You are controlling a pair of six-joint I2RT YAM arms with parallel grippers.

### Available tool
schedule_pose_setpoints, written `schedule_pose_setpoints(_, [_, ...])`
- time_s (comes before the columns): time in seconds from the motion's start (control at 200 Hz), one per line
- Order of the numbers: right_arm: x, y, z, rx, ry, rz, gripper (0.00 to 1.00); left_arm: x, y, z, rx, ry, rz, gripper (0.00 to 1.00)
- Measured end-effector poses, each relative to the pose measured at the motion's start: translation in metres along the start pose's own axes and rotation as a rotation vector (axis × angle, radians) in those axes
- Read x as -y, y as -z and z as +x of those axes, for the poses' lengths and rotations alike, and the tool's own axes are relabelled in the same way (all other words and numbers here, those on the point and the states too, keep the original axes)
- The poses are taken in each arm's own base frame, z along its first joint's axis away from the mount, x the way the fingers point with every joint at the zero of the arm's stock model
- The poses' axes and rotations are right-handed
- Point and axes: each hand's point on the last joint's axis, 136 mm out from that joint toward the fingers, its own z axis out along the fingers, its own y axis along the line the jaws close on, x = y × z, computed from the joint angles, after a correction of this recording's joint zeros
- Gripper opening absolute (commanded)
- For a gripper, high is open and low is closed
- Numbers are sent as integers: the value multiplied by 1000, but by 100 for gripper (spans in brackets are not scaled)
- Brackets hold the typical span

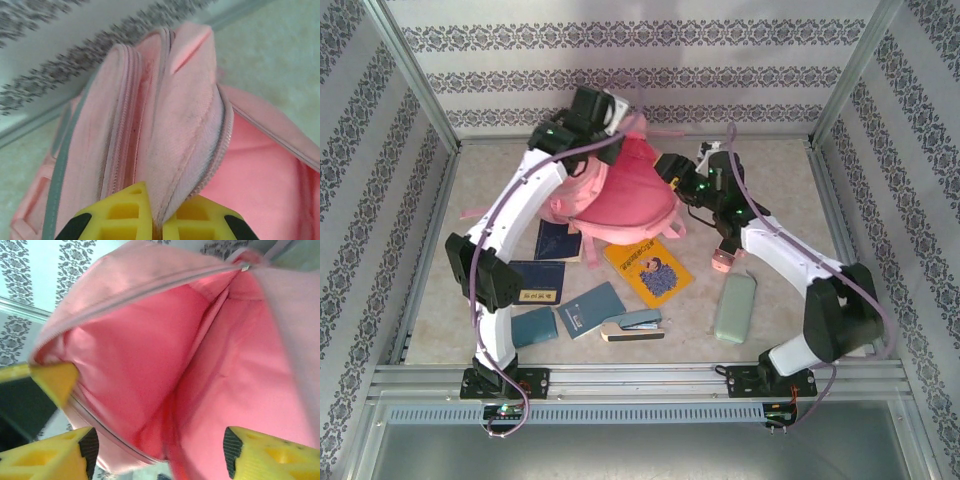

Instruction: Pack books, pencil case, and school supplies into a backpack

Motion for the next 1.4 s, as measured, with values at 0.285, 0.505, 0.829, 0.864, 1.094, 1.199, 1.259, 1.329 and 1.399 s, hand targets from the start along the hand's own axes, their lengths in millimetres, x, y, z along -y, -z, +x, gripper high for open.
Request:
schedule_pose_setpoints(0.285, [82,-6,18,-84,65,275,90,-8,8,-24,87,23,26,0])
schedule_pose_setpoints(0.505, [126,-28,48,-189,40,376,88,0,6,-39,125,25,71,0])
schedule_pose_setpoints(0.829, [116,-27,34,-177,90,358,83,2,20,-59,199,41,95,0])
schedule_pose_setpoints(0.864, [112,-27,29,-172,99,353,83,1,24,-61,207,43,94,0])
schedule_pose_setpoints(1.094, [80,-37,15,-158,143,272,78,-7,98,-81,321,49,85,0])
schedule_pose_setpoints(1.199, [62,-45,19,-175,160,222,77,-6,144,-80,374,46,93,0])
schedule_pose_setpoints(1.259, [51,-50,25,-190,177,191,77,-5,164,-73,388,44,98,0])
schedule_pose_setpoints(1.329, [42,-54,34,-209,194,168,78,-5,178,-58,384,50,92,0])
schedule_pose_setpoints(1.399, [38,-55,48,-240,206,162,81,-8,180,-35,361,58,73,0])
